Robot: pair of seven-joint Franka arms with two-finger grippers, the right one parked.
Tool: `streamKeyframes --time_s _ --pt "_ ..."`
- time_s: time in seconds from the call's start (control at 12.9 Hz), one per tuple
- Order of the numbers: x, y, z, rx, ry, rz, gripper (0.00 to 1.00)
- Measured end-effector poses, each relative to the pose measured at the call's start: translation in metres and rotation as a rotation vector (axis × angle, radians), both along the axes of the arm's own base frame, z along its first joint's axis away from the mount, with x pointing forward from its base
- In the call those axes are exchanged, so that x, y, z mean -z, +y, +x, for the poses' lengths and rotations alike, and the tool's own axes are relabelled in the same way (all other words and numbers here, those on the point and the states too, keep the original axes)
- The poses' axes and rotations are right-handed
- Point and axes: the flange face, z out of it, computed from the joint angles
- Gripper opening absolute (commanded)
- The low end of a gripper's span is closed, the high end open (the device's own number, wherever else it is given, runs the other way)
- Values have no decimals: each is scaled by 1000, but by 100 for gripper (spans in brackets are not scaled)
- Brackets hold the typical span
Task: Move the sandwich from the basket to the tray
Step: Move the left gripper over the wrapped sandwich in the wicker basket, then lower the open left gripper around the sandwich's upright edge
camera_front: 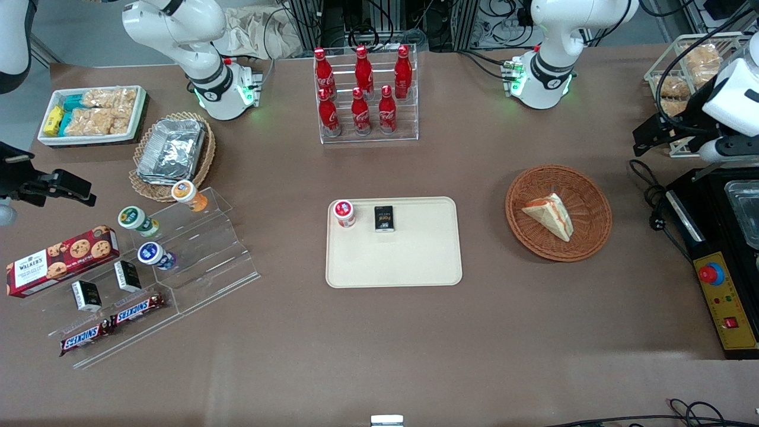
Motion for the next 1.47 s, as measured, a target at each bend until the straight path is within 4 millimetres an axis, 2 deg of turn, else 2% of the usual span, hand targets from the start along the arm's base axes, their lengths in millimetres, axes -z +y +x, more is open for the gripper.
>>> streamKeyframes --time_s 0.31,0.62,0.78,1.09,1.24,1.47 --pt "10 -1 4 -2 28 1 100" --pt "58 -10 23 -184 86 19 100" --pt "97 -26 26 -349 68 29 100" --pt "195 -61 11 -740 44 52 100" --pt "249 -64 -5 -818 34 51 100" --pt "298 -60 -13 -911 58 65 100"
